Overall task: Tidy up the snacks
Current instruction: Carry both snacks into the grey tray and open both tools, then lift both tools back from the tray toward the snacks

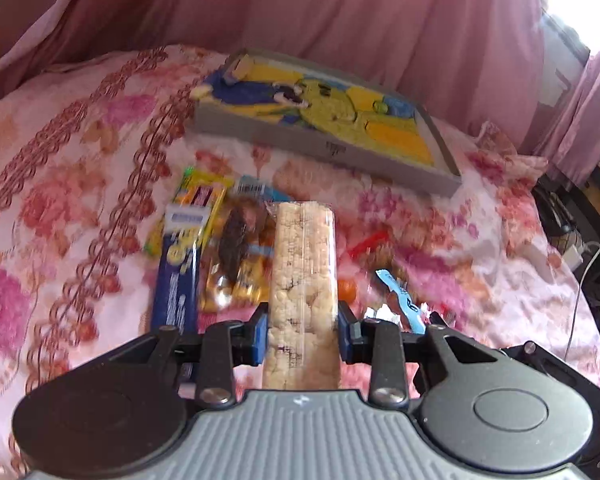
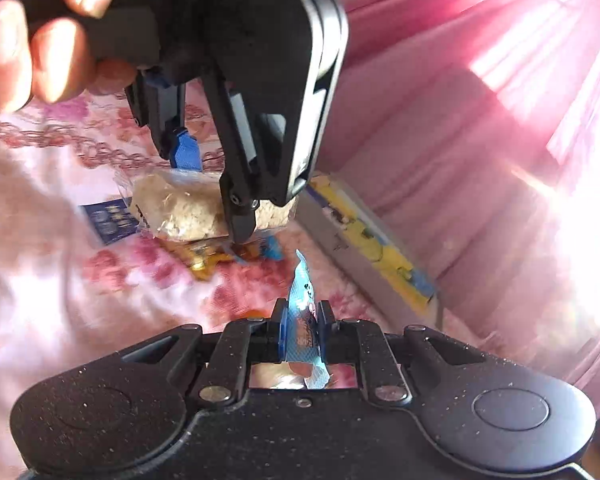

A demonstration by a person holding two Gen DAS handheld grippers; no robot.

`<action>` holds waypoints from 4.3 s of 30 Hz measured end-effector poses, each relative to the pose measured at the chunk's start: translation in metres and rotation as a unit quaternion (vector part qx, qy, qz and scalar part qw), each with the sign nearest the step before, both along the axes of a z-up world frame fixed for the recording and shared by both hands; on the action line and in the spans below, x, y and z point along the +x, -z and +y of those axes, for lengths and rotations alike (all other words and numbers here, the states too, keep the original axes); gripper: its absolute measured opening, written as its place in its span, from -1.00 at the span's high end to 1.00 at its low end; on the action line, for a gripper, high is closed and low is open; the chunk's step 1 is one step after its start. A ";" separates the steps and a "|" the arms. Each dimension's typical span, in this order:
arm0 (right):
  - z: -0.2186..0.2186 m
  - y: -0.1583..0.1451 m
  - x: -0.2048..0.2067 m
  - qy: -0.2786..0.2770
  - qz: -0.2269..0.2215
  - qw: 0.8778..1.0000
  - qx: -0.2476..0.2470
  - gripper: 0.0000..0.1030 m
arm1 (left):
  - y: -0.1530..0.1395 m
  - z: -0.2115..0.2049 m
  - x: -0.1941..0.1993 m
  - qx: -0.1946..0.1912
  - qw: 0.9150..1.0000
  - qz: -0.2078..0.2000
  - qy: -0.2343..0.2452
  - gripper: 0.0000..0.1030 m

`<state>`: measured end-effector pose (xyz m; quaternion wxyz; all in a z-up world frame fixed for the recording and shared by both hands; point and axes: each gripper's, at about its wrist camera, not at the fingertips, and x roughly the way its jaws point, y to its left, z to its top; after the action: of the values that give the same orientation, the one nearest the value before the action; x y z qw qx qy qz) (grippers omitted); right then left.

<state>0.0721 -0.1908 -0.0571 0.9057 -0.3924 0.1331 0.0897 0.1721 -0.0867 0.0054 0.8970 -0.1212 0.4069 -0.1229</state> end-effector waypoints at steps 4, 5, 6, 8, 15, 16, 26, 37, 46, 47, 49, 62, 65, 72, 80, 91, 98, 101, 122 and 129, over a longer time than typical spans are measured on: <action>-0.011 -0.008 0.026 0.008 -0.030 1.000 -0.001 0.72 | -0.016 -0.008 0.028 0.004 1.000 -0.018 -0.003 0.30; -0.014 -0.011 0.034 0.012 -0.036 0.999 0.002 0.72 | -0.020 -0.011 0.035 0.007 1.000 -0.021 -0.003 0.30; -0.017 -0.013 0.042 0.016 -0.043 0.999 0.004 0.71 | -0.023 -0.013 0.044 0.009 1.000 -0.024 -0.003 0.30; -0.023 -0.017 0.059 0.018 -0.062 0.998 0.004 0.71 | -0.029 -0.020 0.061 0.013 0.999 -0.034 -0.005 0.30; -0.055 -0.027 0.125 0.038 -0.114 0.992 0.042 0.71 | -0.045 -0.046 0.130 0.003 0.997 -0.073 -0.019 0.30; -0.059 -0.028 0.136 0.043 -0.119 0.991 0.050 0.71 | -0.045 -0.050 0.140 0.000 0.997 -0.078 -0.021 0.30; -0.106 -0.008 0.207 0.078 -0.152 0.978 0.117 0.71 | -0.021 -0.102 0.225 -0.031 0.995 -0.094 -0.011 0.30; -0.119 0.010 0.230 0.088 -0.103 0.972 0.192 0.70 | 0.013 -0.123 0.251 -0.012 0.997 -0.075 -0.011 0.30; -0.123 0.007 0.236 0.091 -0.080 0.968 0.218 0.66 | 0.025 -0.120 0.255 -0.017 0.998 -0.051 -0.018 0.29; -0.123 0.006 0.236 0.092 -0.078 0.968 0.219 0.63 | 0.026 -0.119 0.255 -0.017 0.998 -0.052 -0.019 0.29; -0.125 0.005 0.239 0.094 -0.075 0.967 0.223 0.59 | 0.026 -0.117 0.255 -0.015 0.998 -0.052 -0.022 0.28; -0.136 -0.016 0.237 0.096 -0.021 0.949 0.301 -0.62 | 0.002 -0.094 0.229 -0.012 0.995 -0.084 -0.047 -0.66; -0.137 -0.023 0.234 0.093 -0.005 0.940 0.328 -0.76 | -0.009 -0.087 0.218 -0.002 0.994 -0.093 -0.050 -0.76; -0.125 -0.057 0.206 0.090 -0.020 0.930 0.356 -0.94 | -0.036 -0.065 0.180 -0.009 0.989 -0.126 -0.073 -0.94; -0.113 -0.102 0.156 0.086 -0.049 0.923 0.371 -0.99 | -0.070 -0.027 0.131 -0.013 0.983 -0.155 -0.096 -0.99; -0.100 -0.134 0.059 0.085 -0.084 0.901 0.417 -0.99 | -0.083 0.020 0.026 0.038 0.967 -0.215 -0.129 -0.99; -0.090 -0.121 0.008 0.098 -0.085 0.899 0.419 -0.99 | -0.065 0.042 -0.020 0.031 0.967 -0.210 -0.140 -0.99; -0.085 -0.111 -0.013 0.104 -0.081 0.898 0.419 -0.99 | -0.053 0.048 -0.037 0.038 0.968 -0.207 -0.139 -0.99; -0.054 -0.050 -0.073 0.164 0.021 0.915 0.368 -0.99 | 0.015 0.064 -0.095 0.067 0.979 -0.141 -0.127 -0.99; -0.053 -0.041 -0.064 0.168 0.037 0.914 0.366 -0.99 | 0.025 0.060 -0.090 0.087 0.981 -0.123 -0.123 -0.99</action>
<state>0.0081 -0.2433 -0.0163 0.9821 -0.0012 0.1883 -0.0065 0.0821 -0.0266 -0.0200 0.9555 -0.0760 0.2848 0.0100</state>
